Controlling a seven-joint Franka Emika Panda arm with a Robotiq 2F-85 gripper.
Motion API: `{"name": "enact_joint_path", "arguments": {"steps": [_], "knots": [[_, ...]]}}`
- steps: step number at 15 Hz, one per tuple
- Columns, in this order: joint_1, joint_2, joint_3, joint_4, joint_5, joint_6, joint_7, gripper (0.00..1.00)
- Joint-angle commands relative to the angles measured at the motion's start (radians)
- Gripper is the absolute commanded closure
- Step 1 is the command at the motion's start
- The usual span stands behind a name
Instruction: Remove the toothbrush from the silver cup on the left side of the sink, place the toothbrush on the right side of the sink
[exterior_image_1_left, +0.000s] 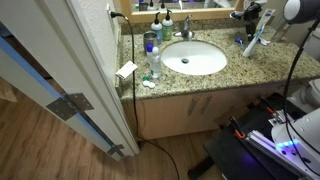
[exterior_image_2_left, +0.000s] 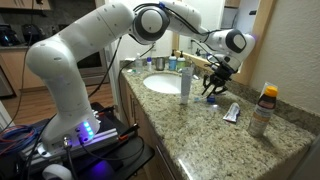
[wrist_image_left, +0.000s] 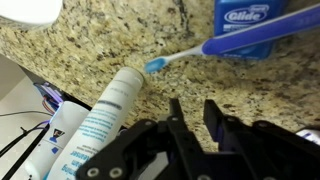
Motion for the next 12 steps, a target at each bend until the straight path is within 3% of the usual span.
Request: {"name": "enact_joint_path", "arguments": {"steps": [1, 7, 8, 9, 10, 12], "knots": [[0.001, -0.027, -0.007, 0.042, 0.001, -0.001, 0.020, 0.38], [0.033, -0.198, -0.007, -0.024, -0.033, 0.072, -0.027, 0.01], [0.036, -0.243, -0.002, -0.043, -0.025, 0.087, -0.041, 0.00], [0.028, -0.155, -0.008, 0.017, -0.029, 0.049, -0.007, 0.08], [0.033, -0.189, -0.008, 0.017, -0.029, 0.052, -0.014, 0.02], [0.036, -0.227, -0.007, 0.010, -0.028, 0.052, -0.020, 0.00]]}}
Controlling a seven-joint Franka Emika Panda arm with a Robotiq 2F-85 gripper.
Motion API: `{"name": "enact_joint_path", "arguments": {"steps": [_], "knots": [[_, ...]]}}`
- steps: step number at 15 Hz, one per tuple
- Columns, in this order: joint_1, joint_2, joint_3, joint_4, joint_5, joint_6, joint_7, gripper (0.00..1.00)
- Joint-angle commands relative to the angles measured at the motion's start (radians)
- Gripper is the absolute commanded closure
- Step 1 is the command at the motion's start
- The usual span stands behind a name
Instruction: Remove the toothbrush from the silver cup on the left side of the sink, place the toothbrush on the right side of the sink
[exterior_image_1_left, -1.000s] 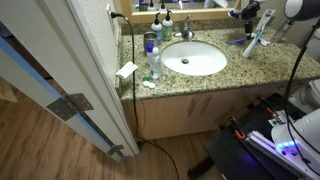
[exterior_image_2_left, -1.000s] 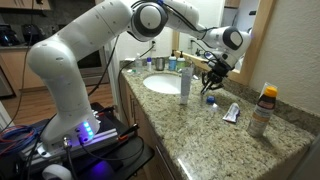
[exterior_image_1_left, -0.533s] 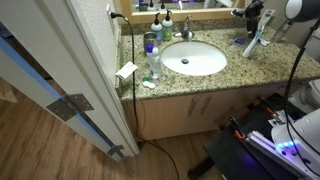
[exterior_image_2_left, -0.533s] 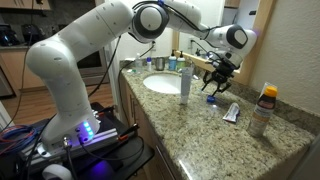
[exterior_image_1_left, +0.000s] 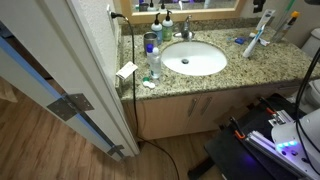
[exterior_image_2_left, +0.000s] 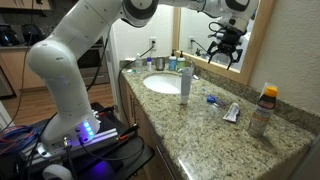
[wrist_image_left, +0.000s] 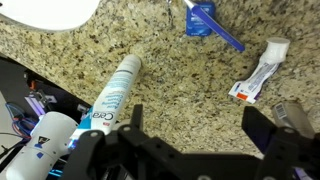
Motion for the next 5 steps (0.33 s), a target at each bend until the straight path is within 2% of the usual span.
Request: {"name": "enact_joint_path", "arguments": {"steps": [1, 5], "knots": [[0.000, -0.003, 0.000, -0.003, 0.000, 0.000, 0.000, 0.00], [0.000, 0.007, 0.000, -0.015, 0.000, 0.007, -0.001, 0.00]]}}
